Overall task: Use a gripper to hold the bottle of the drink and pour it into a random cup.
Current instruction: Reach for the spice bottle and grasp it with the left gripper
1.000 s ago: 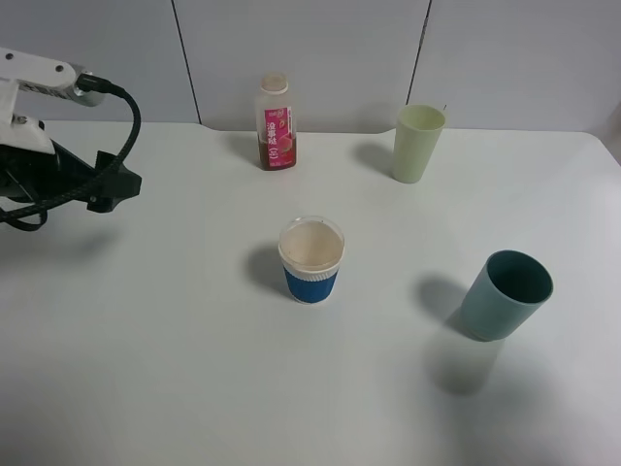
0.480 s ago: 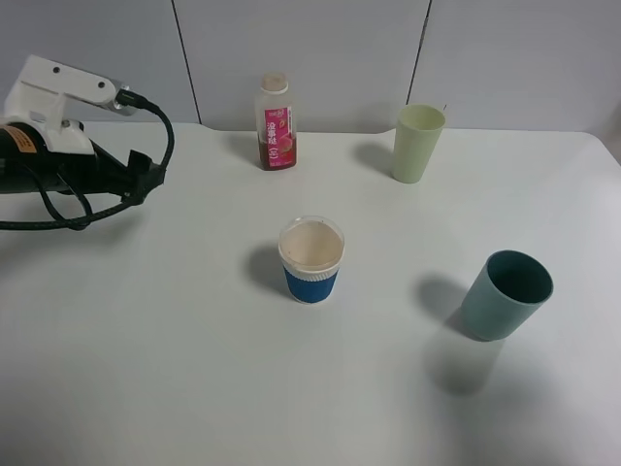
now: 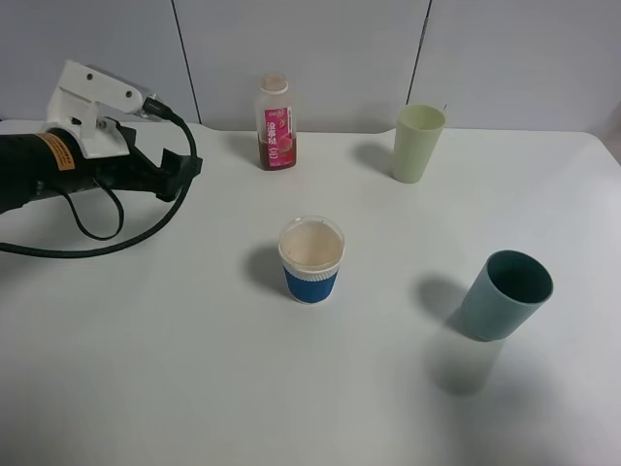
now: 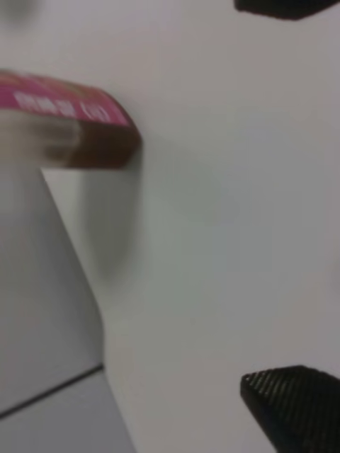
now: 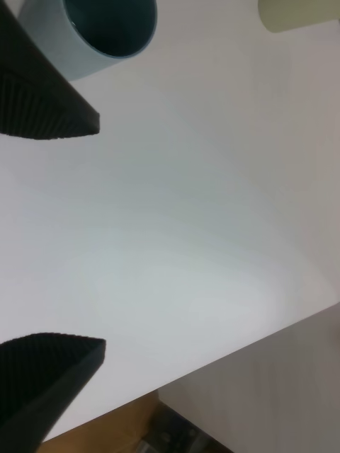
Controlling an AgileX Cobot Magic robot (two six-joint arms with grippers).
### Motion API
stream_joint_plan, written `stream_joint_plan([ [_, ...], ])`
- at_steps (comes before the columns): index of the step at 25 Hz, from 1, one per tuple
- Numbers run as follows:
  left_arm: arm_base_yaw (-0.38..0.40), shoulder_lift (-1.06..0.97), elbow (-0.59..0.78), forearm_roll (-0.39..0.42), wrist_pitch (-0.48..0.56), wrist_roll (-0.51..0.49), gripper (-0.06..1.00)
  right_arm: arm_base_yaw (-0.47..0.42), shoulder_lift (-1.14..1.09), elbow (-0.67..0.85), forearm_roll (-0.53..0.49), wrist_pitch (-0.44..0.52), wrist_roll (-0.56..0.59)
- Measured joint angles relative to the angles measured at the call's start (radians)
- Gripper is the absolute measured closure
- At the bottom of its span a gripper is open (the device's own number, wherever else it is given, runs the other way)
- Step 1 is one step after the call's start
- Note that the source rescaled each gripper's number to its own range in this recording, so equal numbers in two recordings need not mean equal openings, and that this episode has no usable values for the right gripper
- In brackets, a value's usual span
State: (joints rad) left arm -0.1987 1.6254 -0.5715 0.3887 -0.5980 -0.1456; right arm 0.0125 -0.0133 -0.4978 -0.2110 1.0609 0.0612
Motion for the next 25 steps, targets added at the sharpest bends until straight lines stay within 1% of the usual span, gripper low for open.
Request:
stream_joint_plan([
  [5, 0.0, 0.06, -0.001, 0.078, -0.138, -0.016, -0.06, 0.0, 0.0, 0.0, 0.0, 0.0, 0.0],
  [7, 0.0, 0.082, -0.009, 0.113, -0.161, -0.022, -0.06, 0.0, 0.0, 0.0, 0.0, 0.0, 0.0],
  [10, 0.0, 0.119, -0.044, 0.187, -0.17, -0.057, -0.06, 0.0, 0.0, 0.0, 0.0, 0.0, 0.0],
  [13, 0.0, 0.164, -0.095, 0.243, -0.18, -0.104, -0.06, 0.0, 0.0, 0.0, 0.0, 0.0, 0.0],
  [15, 0.0, 0.19, -0.126, 0.256, -0.18, -0.127, -0.06, 0.0, 0.0, 0.0, 0.0, 0.0, 0.0],
  [21, 0.0, 0.267, -0.209, 0.271, -0.178, -0.137, -0.06, 0.0, 0.0, 0.0, 0.0, 0.0, 0.0],
  [25, 0.0, 0.311, -0.271, 0.293, -0.135, -0.137, -0.06, 0.0, 0.0, 0.0, 0.0, 0.0, 0.0],
])
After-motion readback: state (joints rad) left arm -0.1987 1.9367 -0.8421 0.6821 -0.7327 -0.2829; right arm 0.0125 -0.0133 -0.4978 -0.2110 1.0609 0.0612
